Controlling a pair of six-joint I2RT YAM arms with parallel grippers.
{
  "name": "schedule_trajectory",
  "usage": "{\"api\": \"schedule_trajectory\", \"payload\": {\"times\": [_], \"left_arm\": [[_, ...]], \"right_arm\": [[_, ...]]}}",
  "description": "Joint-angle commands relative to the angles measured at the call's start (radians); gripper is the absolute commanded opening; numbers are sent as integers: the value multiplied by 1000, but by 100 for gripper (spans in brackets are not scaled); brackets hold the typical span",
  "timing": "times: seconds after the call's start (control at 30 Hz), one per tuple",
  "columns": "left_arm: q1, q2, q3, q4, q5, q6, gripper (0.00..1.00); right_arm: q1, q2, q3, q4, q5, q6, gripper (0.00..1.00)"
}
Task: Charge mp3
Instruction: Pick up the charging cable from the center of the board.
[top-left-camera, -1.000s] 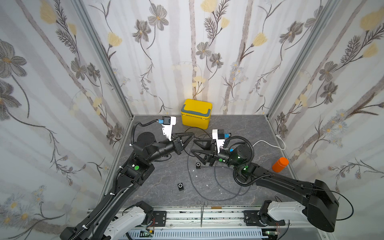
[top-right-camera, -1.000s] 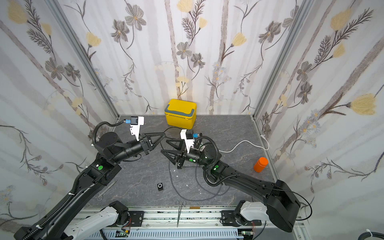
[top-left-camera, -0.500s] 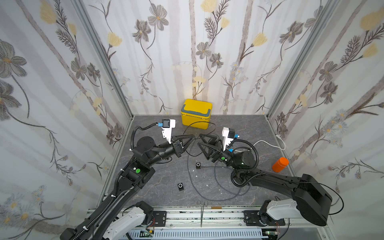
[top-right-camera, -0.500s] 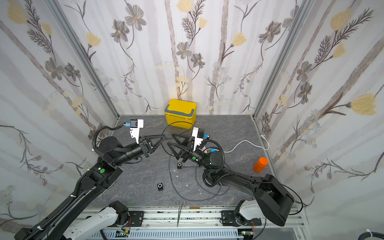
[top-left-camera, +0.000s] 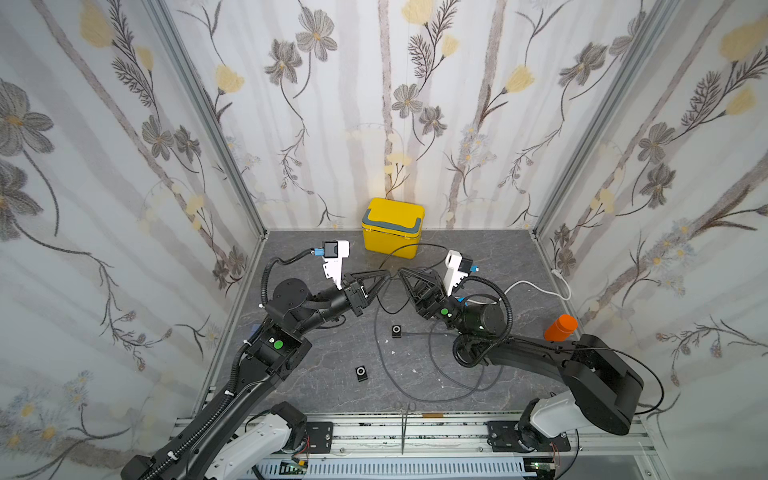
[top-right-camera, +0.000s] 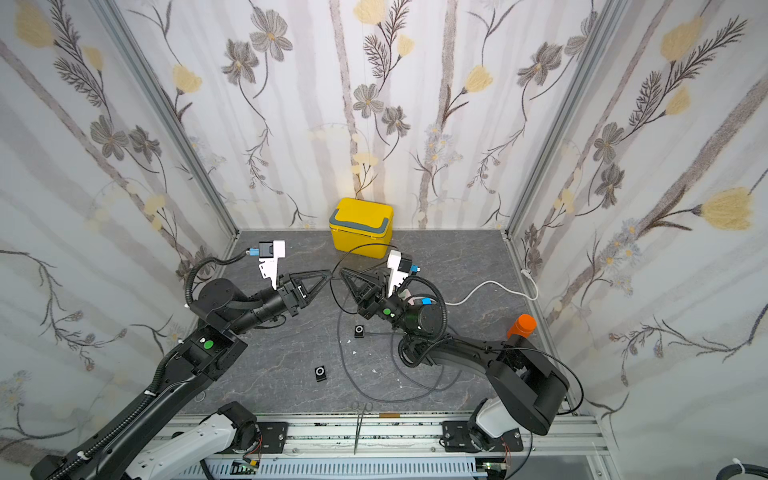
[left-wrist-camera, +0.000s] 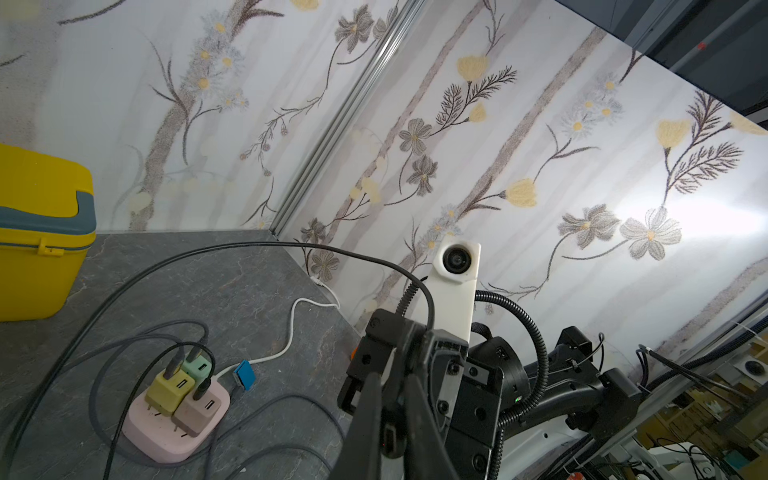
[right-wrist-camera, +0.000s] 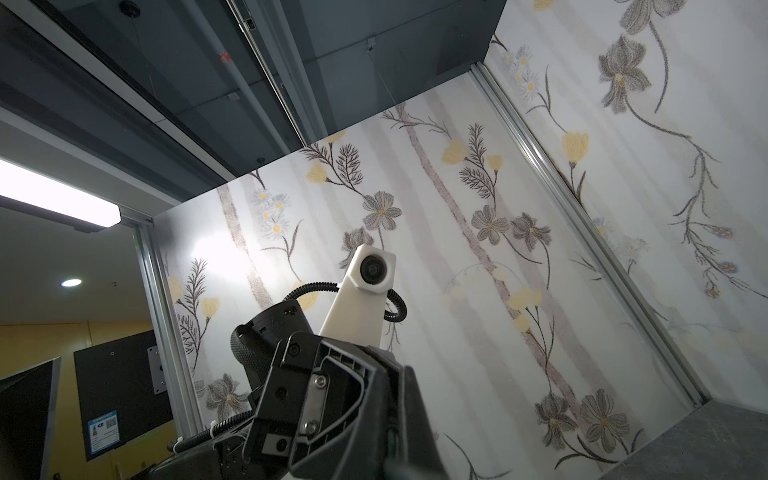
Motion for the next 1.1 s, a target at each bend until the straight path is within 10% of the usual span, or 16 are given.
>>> {"api": "schedule_trajectory", "payload": {"times": [0.0, 0.07, 0.2, 0.3, 0.6, 1.07], "left_arm": [[2, -1, -8, 68, -29, -26, 0], [-1, 7, -6, 77, -24, -35, 7], [-1, -1, 25, -4, -48, -3, 52], [2, -33, 84, -161, -79, 74, 57], [77, -12, 232, -510, 63, 124, 51], [157, 30, 149, -299, 426, -20, 39]], "right_arm": [[0, -24, 1, 4, -26, -10, 0], [0, -31, -10, 4, -17, -15, 0], [-2, -48, -12, -28, -8, -31, 0], [-6, -78, -10, -91, -7, -66, 0], [-14, -149, -15, -199, -125, -153, 0], [-18, -199, -20, -270, -181, -214, 0]]}}
